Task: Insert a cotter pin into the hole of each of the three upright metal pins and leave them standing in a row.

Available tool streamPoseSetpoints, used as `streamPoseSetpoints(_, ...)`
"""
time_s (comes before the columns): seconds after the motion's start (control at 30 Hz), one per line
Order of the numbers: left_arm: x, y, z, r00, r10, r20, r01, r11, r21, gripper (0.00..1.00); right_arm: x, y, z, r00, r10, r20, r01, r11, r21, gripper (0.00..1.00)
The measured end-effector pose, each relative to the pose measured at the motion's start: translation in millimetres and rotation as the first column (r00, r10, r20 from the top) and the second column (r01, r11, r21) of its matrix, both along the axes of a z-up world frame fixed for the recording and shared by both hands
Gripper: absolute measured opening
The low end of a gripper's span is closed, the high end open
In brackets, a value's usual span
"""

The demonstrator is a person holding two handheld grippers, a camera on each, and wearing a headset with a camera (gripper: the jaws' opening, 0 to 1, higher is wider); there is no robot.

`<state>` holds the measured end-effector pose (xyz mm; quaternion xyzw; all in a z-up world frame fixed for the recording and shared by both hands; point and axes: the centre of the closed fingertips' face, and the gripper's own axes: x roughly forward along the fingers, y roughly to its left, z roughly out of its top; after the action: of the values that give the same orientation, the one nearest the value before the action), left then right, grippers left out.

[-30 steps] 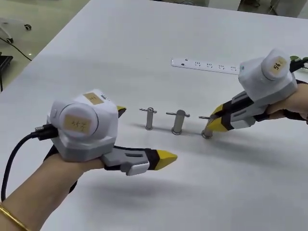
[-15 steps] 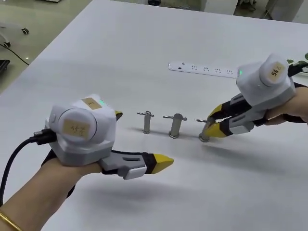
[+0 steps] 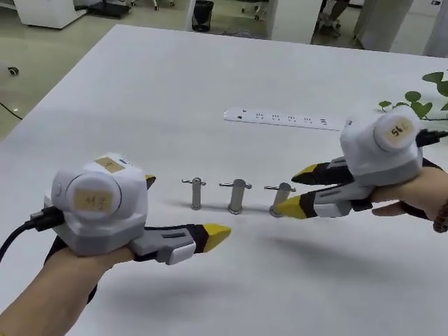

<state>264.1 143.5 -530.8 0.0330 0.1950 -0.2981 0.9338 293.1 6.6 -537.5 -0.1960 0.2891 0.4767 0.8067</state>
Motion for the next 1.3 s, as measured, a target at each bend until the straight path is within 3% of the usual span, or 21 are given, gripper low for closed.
streamPoseSetpoints(0.17,-0.6,0.8,4.2,1.000,0.019,0.004,-0.019,1.000,-0.005,0.85,3.2,-6.5,7.9,0.991,-0.115,0.061,0.112,0.992,0.057,0.46)
streamPoseSetpoints(0.3,-0.5,5.0,9.0,0.999,0.053,0.007,-0.053,0.998,-0.024,0.85,-1.6,-6.3,7.3,0.983,-0.171,0.075,0.165,0.983,0.080,0.51)
streamPoseSetpoints(0.43,-0.1,9.8,11.6,0.997,0.082,0.008,-0.082,0.996,-0.030,0.85,-2.3,0.1,13.7,0.963,-0.264,0.057,0.252,0.954,0.164,0.58)
streamPoseSetpoints(0.57,2.0,13.6,16.6,0.993,0.114,0.010,-0.113,0.992,-0.049,0.85,-5.5,3.3,20.8,0.952,-0.297,0.078,0.278,0.941,0.192,0.58)
streamPoseSetpoints(0.63,2.4,14.9,18.6,0.992,0.126,0.013,-0.125,0.991,-0.049,0.86,-7.9,3.4,23.7,0.942,-0.329,0.074,0.308,0.928,0.208,0.60)
streamPoseSetpoints(0.8,1.6,17.0,21.0,0.989,0.147,0.012,-0.146,0.988,-0.052,0.87,-16.1,0.2,18.4,0.925,-0.376,0.059,0.358,0.913,0.196,0.63)
streamPoseSetpoints(0.9,-1.7,15.3,20.8,0.990,0.141,0.007,-0.141,0.989,-0.049,0.88,-18.6,-0.2,13.2,0.922,-0.383,0.056,0.366,0.910,0.196,0.65)
streamPoseSetpoints(1.0,-4.1,13.5,21.0,0.990,0.140,0.009,-0.139,0.989,-0.047,0.88,-19.4,-5.0,4.8,0.914,-0.400,0.063,0.387,0.908,0.163,0.65)
streamPoseSetpoints(1.1,-5.4,14.7,21.4,0.990,0.142,0.015,-0.142,0.989,-0.034,0.89,-20.3,-1.0,8.7,0.896,-0.444,0.003,0.430,0.869,0.246,0.65)
streamPoseSetpoints(1.2,-7.0,16.3,23.3,0.989,0.146,0.028,-0.145,0.989,-0.029,0.90,-20.7,-3.6,10.7,0.887,-0.461,0.023,0.441,0.862,0.250,0.65)
streamPoseSetpoints(1.27,-8.7,15.5,29.1,0.987,0.153,0.042,-0.150,0.986,-0.068,0.91,-22.0,-3.5,14.3,0.877,-0.479,0.032,0.454,0.848,0.272,0.65)
streamPoseSetpoints(1.3,-9.3,17.2,32.1,0.985,0.161,0.054,-0.157,0.984,-0.079,0.92,-24.0,-1.6,15.3,0.871,-0.491,0.006,0.469,0.834,0.292,0.65)
